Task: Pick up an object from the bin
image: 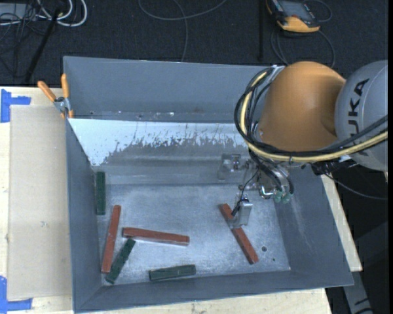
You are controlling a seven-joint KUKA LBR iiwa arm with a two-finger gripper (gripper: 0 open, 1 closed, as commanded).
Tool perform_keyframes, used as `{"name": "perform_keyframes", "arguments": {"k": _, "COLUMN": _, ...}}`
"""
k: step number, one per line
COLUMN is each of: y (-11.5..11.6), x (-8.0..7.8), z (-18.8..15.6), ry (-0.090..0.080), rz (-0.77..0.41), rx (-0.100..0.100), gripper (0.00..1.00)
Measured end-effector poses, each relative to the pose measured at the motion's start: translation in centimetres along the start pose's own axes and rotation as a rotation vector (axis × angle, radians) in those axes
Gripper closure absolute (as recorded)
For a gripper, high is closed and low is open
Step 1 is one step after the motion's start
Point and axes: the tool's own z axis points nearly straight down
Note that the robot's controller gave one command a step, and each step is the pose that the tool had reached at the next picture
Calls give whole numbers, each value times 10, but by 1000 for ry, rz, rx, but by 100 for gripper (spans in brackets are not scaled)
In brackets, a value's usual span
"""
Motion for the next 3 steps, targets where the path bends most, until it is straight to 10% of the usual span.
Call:
{"name": "perform_keyframes", "arguments": {"k": 1, "y": 55, "x": 43, "z": 136, "ry": 2, "rz": -22, "rx": 0, "gripper": 0}}
{"name": "perform_keyframes", "arguments": {"k": 3, "y": 133, "x": 19, "z": 159, "ry": -10, "rz": -72, "rx": -1, "gripper": 0}}
